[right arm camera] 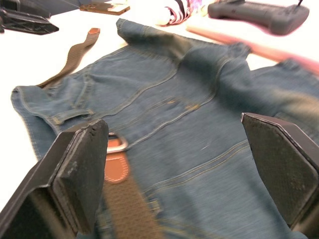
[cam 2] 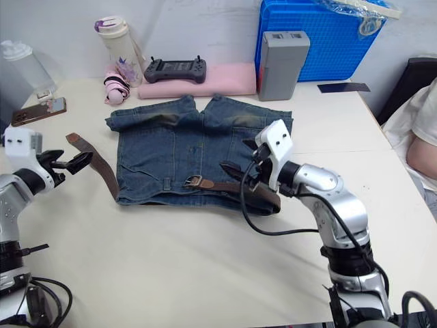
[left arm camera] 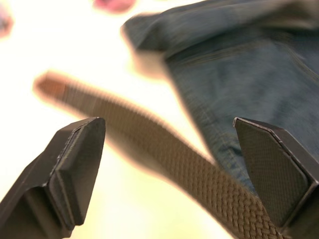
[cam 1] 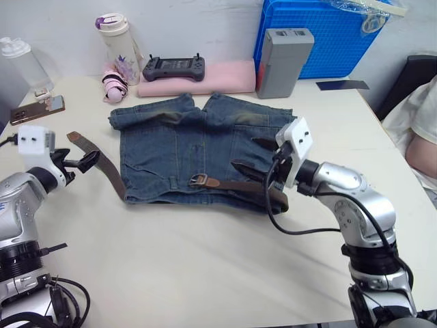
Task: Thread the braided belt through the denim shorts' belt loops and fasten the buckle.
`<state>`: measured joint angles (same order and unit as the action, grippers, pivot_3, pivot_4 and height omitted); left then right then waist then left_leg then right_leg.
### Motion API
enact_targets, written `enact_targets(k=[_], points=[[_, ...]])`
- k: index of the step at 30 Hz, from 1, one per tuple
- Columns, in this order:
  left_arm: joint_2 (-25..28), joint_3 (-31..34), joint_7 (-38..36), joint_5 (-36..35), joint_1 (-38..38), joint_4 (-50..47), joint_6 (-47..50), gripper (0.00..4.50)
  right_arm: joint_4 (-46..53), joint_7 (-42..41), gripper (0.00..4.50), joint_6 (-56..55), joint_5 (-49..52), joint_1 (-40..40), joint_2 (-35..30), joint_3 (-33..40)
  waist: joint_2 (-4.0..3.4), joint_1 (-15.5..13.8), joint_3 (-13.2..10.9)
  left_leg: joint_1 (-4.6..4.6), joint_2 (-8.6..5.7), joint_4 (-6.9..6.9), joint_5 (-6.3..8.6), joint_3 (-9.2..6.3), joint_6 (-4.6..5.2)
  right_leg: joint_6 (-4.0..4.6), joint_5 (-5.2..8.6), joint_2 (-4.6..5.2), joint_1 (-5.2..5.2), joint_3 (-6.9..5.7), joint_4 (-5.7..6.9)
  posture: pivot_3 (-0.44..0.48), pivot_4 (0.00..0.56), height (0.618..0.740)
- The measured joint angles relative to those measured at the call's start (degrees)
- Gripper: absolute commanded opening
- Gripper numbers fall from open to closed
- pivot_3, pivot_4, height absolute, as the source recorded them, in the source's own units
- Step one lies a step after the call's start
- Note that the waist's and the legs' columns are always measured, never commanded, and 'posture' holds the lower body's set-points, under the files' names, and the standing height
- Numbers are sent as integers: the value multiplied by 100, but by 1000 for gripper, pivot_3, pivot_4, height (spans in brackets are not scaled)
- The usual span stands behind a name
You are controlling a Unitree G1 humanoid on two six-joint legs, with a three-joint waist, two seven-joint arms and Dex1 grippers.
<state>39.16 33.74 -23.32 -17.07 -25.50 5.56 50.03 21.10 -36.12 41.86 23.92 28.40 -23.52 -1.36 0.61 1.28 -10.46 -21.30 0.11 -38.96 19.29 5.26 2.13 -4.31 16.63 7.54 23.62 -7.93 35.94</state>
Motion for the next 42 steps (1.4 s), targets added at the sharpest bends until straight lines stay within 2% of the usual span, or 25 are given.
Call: enact_targets(k=[4,7,9,10,16,23,33,36,42], points=[[-114,585,458,-297,-425,748,292,4468,302,89,4500,94,6,-336,-15,-230,5,-1,0,1,-12,5,1,-16,-1,0,0,9,-11,-13,-3,0,150,719],[-270,727,506,-650,-879,1413,412,4468,385,17,4500,63,-31,-390,-133,-452,16,54,-2,-1,-139,96,-77,-263,20,-33,18,118,-133,-247,-35,0,150,712],[-268,730,498,-779,-1037,1794,484,4468,430,4,4500,60,-40,-424,-140,-505,15,49,-2,0,-188,98,-118,-377,14,-75,43,161,-174,-296,-19,0,150,712],[-261,745,499,-840,-1091,1950,515,4468,446,9,4500,61,-37,-424,-138,-506,15,13,-3,1,-187,90,-114,-380,5,-78,40,111,-161,-258,3,0,150,712],[-200,832,646,-991,-1784,3280,450,4468,610,15,4500,62,17,-595,-156,-495,19,-236,-5,-5,-185,87,-109,-394,-4,-80,42,88,-168,-127,-36,0,150,712],[-197,634,425,-1082,-2583,4573,154,4468,831,23,4500,68,61,-776,-209,-492,23,-259,-8,0,-185,87,-109,-368,-9,-89,47,83,-167,-116,-41,0,150,712],[-214,195,287,-884,-3422,6292,-1228,4468,835,163,4500,77,84,-850,-250,-453,24,-262,-8,2,-185,87,-111,-316,-5,-89,48,89,-142,-111,-33,0,150,712],[-263,183,394,-886,-3485,6497,-1576,3700,837,206,4500,78,85,-850,-250,-453,24,-259,-8,1,-185,87,-111,-309,-5,-89,48,91,-132,-108,-26,0,150,712],[-346,236,468,-951,-3485,6762,-1839,1057,851,297,4500,83,85,-850,-249,-453,31,-254,-12,-12,-184,88,-111,-305,-4,-89,48,89,-115,-109,-18,0,150,712]])
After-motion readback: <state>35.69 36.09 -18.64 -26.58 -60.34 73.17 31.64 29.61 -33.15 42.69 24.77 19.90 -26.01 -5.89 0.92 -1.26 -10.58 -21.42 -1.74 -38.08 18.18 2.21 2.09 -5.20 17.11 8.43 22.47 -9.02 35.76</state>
